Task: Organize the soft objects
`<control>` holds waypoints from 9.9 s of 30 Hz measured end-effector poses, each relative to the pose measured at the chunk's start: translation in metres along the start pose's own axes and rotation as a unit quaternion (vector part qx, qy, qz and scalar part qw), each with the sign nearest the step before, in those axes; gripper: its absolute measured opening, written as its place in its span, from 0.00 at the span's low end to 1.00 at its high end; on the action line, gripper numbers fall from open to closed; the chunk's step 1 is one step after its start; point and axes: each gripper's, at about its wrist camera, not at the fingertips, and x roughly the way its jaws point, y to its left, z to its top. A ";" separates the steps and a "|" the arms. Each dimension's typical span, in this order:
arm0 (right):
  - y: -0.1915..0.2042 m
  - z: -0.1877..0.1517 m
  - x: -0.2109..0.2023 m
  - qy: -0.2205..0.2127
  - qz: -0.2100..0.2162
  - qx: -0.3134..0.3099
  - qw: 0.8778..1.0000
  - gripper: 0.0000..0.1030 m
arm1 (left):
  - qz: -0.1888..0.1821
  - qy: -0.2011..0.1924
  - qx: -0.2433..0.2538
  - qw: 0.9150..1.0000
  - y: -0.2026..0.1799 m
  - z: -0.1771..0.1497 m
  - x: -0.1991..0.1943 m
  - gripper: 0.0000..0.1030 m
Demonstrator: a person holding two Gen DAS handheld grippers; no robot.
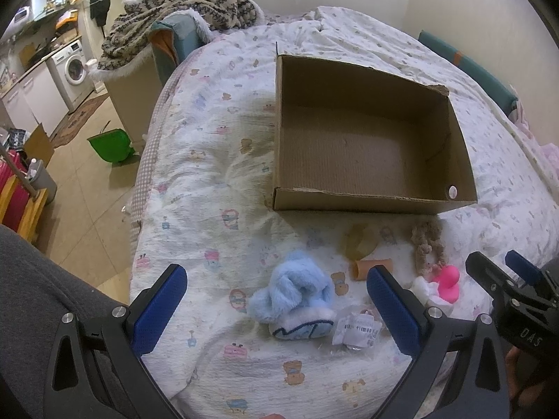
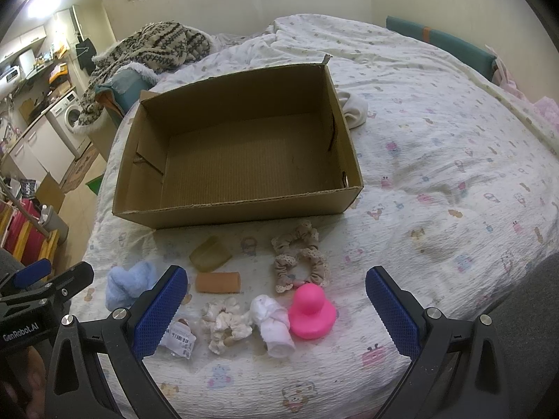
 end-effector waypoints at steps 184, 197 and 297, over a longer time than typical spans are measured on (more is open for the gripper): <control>-0.036 0.129 0.082 0.104 0.108 0.085 0.985 0.82 | 0.015 0.037 0.034 0.999 -0.082 0.087 0.053 0.64; -0.039 0.094 0.049 0.121 0.081 0.058 0.988 0.82 | -0.001 0.029 -0.001 1.000 -0.030 0.058 0.015 0.65; -0.012 0.041 -0.003 0.070 0.161 0.023 0.984 0.17 | -0.054 0.068 -0.022 0.996 0.005 0.035 0.004 0.18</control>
